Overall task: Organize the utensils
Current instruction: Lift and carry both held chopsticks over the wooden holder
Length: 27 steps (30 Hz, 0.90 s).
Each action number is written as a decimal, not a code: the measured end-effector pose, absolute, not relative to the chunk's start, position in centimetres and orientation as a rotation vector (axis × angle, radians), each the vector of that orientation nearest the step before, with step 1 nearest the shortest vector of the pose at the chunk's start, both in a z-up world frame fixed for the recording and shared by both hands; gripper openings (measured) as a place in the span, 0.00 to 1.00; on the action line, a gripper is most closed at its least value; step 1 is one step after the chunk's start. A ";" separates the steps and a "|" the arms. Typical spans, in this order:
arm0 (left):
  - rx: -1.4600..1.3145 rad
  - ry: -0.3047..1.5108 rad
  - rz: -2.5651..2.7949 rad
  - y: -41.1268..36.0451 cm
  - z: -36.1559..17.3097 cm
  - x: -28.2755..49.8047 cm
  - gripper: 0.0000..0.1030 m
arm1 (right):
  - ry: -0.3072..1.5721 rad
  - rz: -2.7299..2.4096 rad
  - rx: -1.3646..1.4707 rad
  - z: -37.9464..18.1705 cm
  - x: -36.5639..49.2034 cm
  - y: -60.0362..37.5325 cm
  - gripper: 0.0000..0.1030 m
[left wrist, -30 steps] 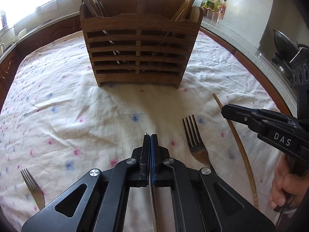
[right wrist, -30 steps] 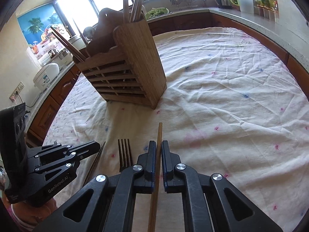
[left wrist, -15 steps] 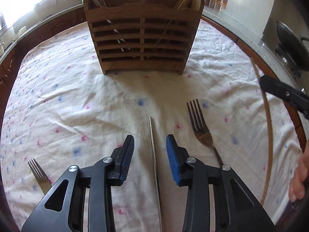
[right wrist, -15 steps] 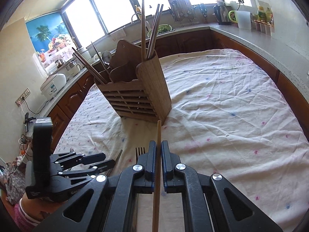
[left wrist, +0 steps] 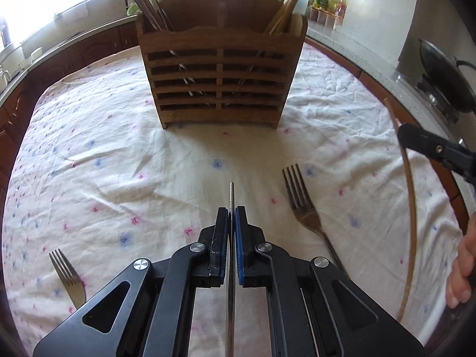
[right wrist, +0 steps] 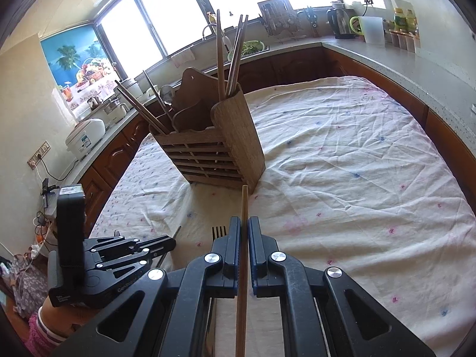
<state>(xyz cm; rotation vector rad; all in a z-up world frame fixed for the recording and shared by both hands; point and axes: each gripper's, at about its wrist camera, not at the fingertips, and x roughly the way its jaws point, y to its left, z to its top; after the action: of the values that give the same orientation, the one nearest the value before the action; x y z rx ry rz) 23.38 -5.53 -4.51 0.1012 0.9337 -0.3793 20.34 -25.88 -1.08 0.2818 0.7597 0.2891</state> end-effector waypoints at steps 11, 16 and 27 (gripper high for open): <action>-0.022 0.766 -0.435 -2.3 2.7 20.0 0.04 | 0.692 0.323 0.270 1.8 19.6 -24.7 0.05; -0.049 0.704 -0.439 -0.9 4.9 19.0 0.04 | 0.649 0.332 0.260 3.5 19.3 -24.4 0.05; -0.098 0.600 -0.433 0.9 8.4 18.1 0.04 | 0.569 0.333 0.254 6.3 19.1 -24.6 0.05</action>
<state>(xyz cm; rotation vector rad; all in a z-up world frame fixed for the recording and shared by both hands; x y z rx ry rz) 18.09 0.95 8.39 -0.0976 0.6002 -0.4326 19.06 -24.58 6.33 0.2536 0.5691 0.3328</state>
